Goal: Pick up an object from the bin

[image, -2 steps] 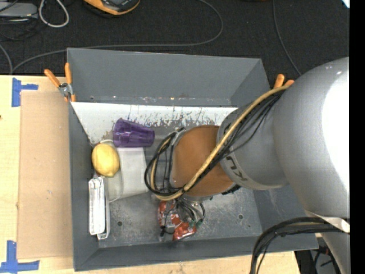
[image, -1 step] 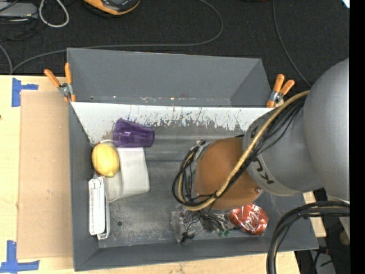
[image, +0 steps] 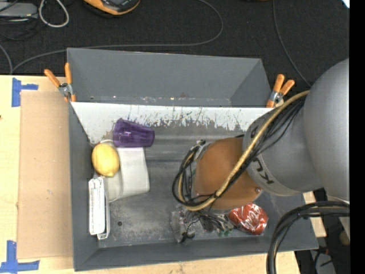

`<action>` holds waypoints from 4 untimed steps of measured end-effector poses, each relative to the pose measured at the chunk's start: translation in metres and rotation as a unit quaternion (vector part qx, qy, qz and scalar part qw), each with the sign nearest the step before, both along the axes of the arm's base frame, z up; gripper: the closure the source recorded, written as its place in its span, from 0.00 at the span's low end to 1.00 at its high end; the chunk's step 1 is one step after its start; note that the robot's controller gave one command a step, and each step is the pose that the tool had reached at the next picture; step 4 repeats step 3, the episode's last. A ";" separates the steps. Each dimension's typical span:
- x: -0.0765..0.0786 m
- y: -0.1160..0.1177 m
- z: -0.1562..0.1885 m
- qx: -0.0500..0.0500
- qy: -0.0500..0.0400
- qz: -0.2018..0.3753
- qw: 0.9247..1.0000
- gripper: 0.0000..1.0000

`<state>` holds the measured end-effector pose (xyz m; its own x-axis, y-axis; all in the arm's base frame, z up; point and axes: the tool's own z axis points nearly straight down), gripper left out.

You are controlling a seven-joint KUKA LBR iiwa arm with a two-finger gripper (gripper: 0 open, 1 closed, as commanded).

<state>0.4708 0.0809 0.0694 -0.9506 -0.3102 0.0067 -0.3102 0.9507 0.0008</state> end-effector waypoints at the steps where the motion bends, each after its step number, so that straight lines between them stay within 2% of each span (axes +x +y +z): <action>1: 0.000 0.000 0.004 0.000 0.001 -0.001 1.000 1.00; 2: -0.001 0.000 0.066 0.000 0.001 -0.004 1.000 1.00; 4: -0.002 0.000 0.076 -0.001 0.005 -0.004 1.000 1.00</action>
Offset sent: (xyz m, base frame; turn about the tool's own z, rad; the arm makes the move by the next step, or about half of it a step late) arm -0.0003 -0.0001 0.0670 0.0014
